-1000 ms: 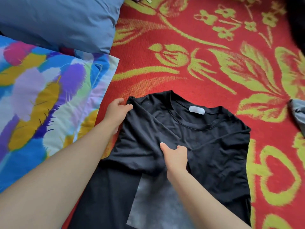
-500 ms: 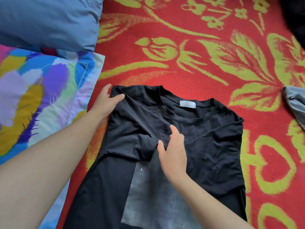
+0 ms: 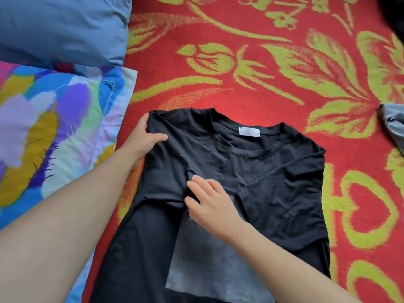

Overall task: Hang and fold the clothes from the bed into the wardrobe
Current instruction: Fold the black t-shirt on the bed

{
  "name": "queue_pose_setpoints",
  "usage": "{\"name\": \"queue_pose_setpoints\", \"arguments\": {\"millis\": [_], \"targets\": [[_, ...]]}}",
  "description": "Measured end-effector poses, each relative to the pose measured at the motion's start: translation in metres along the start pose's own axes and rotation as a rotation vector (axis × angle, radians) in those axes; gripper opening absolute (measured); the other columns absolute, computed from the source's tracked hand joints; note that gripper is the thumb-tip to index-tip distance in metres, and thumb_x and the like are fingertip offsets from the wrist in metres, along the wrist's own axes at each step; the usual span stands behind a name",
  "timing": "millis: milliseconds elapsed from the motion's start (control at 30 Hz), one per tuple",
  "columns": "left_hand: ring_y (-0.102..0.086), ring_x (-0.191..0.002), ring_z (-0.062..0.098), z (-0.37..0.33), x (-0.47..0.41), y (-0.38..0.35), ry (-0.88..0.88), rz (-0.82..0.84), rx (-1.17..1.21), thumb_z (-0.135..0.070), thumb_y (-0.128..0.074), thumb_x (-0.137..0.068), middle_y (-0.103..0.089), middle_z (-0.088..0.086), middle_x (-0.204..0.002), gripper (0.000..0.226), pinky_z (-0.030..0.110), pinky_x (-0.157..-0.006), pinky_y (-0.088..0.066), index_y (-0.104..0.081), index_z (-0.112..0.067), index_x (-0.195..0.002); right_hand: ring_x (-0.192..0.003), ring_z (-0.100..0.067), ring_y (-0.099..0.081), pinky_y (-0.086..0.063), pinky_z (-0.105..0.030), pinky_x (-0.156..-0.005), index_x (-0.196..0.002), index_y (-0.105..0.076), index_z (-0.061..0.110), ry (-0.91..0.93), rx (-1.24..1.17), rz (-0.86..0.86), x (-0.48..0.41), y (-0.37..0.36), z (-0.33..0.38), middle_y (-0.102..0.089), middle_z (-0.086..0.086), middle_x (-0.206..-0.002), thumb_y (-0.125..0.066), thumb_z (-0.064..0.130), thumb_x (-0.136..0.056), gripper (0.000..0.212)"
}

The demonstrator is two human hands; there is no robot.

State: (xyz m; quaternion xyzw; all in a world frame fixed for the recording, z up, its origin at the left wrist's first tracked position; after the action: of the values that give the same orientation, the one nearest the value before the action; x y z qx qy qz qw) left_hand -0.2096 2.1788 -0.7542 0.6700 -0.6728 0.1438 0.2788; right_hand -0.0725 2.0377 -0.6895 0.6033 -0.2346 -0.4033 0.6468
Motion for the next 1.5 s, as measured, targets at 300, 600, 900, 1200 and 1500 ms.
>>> {"name": "queue_pose_setpoints", "arguments": {"millis": [300, 600, 900, 1200, 1500], "targets": [[-0.04, -0.107, 0.01, 0.0, -0.012, -0.003, 0.083, -0.039, 0.007, -0.008, -0.059, -0.089, -0.041, 0.001, -0.119, 0.071, 0.023, -0.092, -0.028, -0.022, -0.02, -0.149, -0.112, -0.026, -0.057, -0.044, -0.042, -0.09, -0.106, -0.065, 0.022, 0.118, -0.009, 0.233, 0.031, -0.008, -0.001, -0.063, -0.006, -0.118, -0.041, 0.048, -0.083, 0.042], [-0.049, -0.071, 0.011, -0.001, -0.017, 0.006, 0.091, -0.124, -0.007, -0.009, -0.053, -0.092, -0.055, -0.002, -0.077, 0.023, 0.021, -0.061, -0.037, -0.052, -0.021, -0.072, -0.089, -0.032, -0.061, -0.05, -0.037, -0.064, -0.1, -0.06, 0.01, -0.025, 0.149, 0.087, 0.025, 0.055, -0.109, -0.064, -0.012, -0.095, -0.049, 0.007, -0.078, 0.024], [-0.048, -0.071, 0.007, -0.005, -0.027, 0.003, 0.188, -0.167, 0.028, -0.016, -0.046, -0.096, -0.054, -0.007, -0.079, 0.017, 0.024, -0.066, -0.036, -0.057, -0.023, -0.085, -0.122, -0.02, -0.052, -0.042, -0.041, -0.1, -0.118, -0.063, 0.029, 0.324, 0.058, 0.43, 0.037, -0.044, 0.015, -0.059, -0.002, -0.129, -0.071, 0.038, -0.063, 0.056], [-0.048, -0.068, 0.005, -0.005, -0.029, -0.008, 0.213, -0.084, 0.045, -0.01, -0.055, -0.089, -0.055, -0.007, -0.076, 0.019, 0.023, -0.059, -0.032, -0.051, -0.022, -0.074, -0.14, -0.036, -0.02, -0.03, -0.05, -0.106, -0.146, -0.026, 0.014, -0.891, 0.162, 0.31, 0.053, 0.041, -0.258, -0.022, -0.02, -0.152, -0.055, 0.009, -0.081, 0.072], [-0.05, -0.083, 0.006, 0.001, -0.03, 0.0, 0.222, -0.093, 0.033, -0.016, -0.059, -0.087, -0.058, -0.014, -0.083, 0.014, 0.037, -0.086, -0.027, -0.056, -0.023, -0.076, -0.117, -0.035, -0.038, -0.032, -0.042, -0.089, -0.122, -0.053, 0.008, -1.037, 0.199, 0.493, 0.083, 0.048, -0.305, -0.052, -0.018, -0.121, -0.049, 0.006, -0.086, 0.036]]}}
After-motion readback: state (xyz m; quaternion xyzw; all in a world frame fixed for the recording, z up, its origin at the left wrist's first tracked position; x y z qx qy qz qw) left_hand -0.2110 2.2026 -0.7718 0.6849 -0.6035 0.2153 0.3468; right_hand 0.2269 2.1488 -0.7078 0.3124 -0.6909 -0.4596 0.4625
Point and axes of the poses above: each hand's wrist, its own x-axis away from the middle knuckle, its own y-axis out of the back of the hand, z = x × y, the point moved 9 cm from there along -x, towards the middle knuckle
